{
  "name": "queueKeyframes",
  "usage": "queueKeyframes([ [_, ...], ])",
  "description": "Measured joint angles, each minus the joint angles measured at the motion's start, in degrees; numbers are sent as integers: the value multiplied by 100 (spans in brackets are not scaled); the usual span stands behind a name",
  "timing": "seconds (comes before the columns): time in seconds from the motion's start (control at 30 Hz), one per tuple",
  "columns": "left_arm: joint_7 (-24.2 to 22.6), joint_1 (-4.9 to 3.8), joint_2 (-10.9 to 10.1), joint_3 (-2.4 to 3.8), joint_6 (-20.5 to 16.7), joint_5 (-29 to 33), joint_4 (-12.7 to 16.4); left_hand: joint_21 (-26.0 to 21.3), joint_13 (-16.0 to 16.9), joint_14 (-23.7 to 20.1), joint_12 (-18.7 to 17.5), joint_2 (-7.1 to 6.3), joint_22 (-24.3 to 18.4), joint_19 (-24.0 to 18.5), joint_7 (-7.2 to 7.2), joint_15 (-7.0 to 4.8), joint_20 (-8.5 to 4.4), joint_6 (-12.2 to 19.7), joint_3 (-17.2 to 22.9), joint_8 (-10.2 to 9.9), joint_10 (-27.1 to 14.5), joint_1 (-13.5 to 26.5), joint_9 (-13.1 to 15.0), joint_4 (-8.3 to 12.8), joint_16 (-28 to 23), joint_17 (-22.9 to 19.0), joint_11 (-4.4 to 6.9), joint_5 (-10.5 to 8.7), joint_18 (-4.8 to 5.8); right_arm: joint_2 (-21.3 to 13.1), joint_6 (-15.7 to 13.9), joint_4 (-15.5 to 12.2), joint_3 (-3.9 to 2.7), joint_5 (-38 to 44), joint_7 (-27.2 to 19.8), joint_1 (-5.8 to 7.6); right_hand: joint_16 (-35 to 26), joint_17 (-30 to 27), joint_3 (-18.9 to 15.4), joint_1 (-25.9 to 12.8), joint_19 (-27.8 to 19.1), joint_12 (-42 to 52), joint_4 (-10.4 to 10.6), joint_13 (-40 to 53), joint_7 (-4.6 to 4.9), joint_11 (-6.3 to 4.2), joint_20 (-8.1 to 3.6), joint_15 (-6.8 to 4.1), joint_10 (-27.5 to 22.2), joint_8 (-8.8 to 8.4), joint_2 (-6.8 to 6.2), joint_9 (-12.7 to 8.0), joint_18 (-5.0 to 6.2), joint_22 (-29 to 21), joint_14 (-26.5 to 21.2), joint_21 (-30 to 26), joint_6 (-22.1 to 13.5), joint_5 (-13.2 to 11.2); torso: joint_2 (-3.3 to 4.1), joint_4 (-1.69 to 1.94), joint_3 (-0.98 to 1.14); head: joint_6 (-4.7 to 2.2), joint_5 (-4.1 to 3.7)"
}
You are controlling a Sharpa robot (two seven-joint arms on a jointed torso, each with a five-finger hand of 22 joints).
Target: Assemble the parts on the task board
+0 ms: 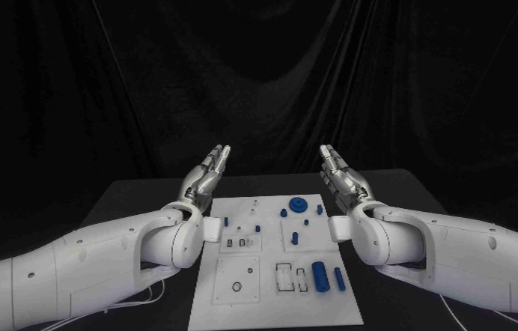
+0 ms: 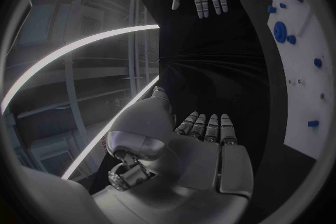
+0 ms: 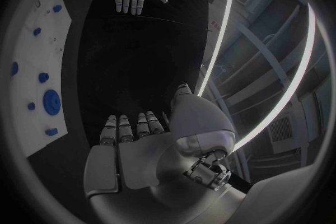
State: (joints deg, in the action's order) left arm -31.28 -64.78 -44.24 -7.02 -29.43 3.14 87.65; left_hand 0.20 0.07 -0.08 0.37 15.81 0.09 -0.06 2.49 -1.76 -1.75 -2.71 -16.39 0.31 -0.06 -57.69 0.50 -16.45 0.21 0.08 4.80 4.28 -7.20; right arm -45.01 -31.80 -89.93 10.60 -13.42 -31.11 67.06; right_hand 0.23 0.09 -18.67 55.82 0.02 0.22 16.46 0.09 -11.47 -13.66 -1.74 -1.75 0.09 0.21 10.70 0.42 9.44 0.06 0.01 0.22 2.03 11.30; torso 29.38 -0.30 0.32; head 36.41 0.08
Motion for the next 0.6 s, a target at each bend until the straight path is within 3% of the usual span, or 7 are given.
queueKeyframes([
  [0.1, -117, -135, 18, -167, 527, 111, -59, 0, -1, 0, 0, 28, 0, 0, 27, 0, 0, -27, -36, 0, 14, -104, 4, -22, 0, -2, 44, 13, -38, -3, 277, -1, 98, -296, -32, 81, 0, 0, -13, 22, 0, 0, 13, 0, -2, 0, 0, 0, 0, 0, -20, 0, 0, 0, 0, 0, 2, 0, -2, -1, 0, 0, 0],
  [0.2, -237, -237, 31, -301, 1055, 227, -103, 0, -2, 0, 0, 27, 0, 0, 41, 0, 0, -15, -36, 0, 13, -104, 4, -22, 0, -3, 45, 22, -40, -6, 480, -1, 132, -514, -56, 104, 0, 0, -13, 22, 0, 0, 13, 0, 36, 3, 0, 0, -3, 0, -21, 6, -1, 1, 0, 0, 41, 0, -3, -1, 0, 0, 0],
  [0.27, -296, -279, 37, -355, 1300, 282, -122, 0, -1, 0, 0, -4, 0, 2, 80, 1, 3, -16, -36, 0, -2, -136, 4, -22, 0, -3, 70, 22, -125, -7, 549, -1, 134, -588, -66, 105, 0, 0, -13, 62, 0, 0, 13, 0, 88, 100, 0, 0, -12, 0, -60, 6, -1, 0, 0, 0, 68, 0, -3, -1, 0, -2, 1],
  [0.37, -408, -353, 46, -439, 1734, 379, -155, 0, -1, 0, 0, 8, 0, 7, 192, 1, 158, -48, -56, 0, 4, -190, 3, -9, 0, -3, 227, 22, -125, -7, 639, -2, 134, -686, -82, 108, 0, 0, -13, 94, 0, 0, 13, 0, 108, 150, 0, 0, -18, 0, -46, 6, -1, 1, 0, 0, 58, 0, -3, -1, 1, -3, 1],
  [0.57, -556, -411, 55, -511, 2300, 526, -196, 0, -1, 0, 0, -17, 0, 19, 299, 1, 333, -86, -67, 0, 7, -270, 14, -21, 0, -3, 337, 59, -125, -14, 751, 3, 134, -789, -94, 108, 0, 0, -11, 143, 0, 0, 11, 0, 214, 263, 0, 0, -11, 23, -96, 16, -2, 1, 0, 0, 94, -1, -4, -1, 1, -3, 1],
  [0.6, -574, -411, 61, -513, 2412, 564, -272, 0, -1, 0, 0, -42, 0, -1, 318, 1, 355, -88, -68, 0, 8, -295, 14, -21, 0, -3, 337, 59, -125, -47, 852, 43, 134, -795, -64, 108, 0, 0, 0, 142, 0, 0, 0, 0, 223, 290, 0, 1, -2, 24, -96, 19, -1, 1, 0, 0, 103, -1, -3, 1, 1, 68, 19],
])
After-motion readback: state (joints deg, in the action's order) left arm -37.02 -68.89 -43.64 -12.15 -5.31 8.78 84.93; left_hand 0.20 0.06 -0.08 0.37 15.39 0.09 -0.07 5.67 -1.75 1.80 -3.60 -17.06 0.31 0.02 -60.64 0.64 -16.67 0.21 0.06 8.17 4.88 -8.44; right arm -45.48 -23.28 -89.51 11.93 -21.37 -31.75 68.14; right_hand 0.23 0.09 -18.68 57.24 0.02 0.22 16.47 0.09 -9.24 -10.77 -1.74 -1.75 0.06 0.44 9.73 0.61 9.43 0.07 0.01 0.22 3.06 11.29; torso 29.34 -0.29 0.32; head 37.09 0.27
